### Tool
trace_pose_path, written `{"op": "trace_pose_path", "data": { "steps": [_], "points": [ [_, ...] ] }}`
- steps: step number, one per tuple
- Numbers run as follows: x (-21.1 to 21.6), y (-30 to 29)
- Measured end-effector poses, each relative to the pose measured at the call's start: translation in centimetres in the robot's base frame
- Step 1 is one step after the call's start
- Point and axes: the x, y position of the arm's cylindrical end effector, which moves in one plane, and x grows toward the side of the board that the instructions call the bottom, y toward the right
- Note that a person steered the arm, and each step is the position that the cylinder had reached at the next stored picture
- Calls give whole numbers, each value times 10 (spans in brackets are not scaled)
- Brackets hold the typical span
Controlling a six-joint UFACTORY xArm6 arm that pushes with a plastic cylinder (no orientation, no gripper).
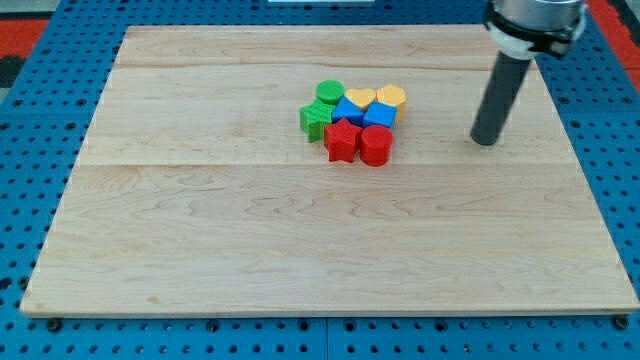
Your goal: Push the blue cube above the green star
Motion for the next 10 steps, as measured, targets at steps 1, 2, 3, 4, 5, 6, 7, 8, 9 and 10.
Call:
{"op": "trace_pose_path", "data": {
  "steps": [1,2,3,4,5,6,7,8,9,10],
  "points": [
    [9,-5],
    [11,-12],
    [33,-52],
    [20,-110],
    [-39,-128],
    [-77,-128],
    [-82,-143],
    [-80,-195],
    [-80,-239],
    [-73,-219]
  ]
}}
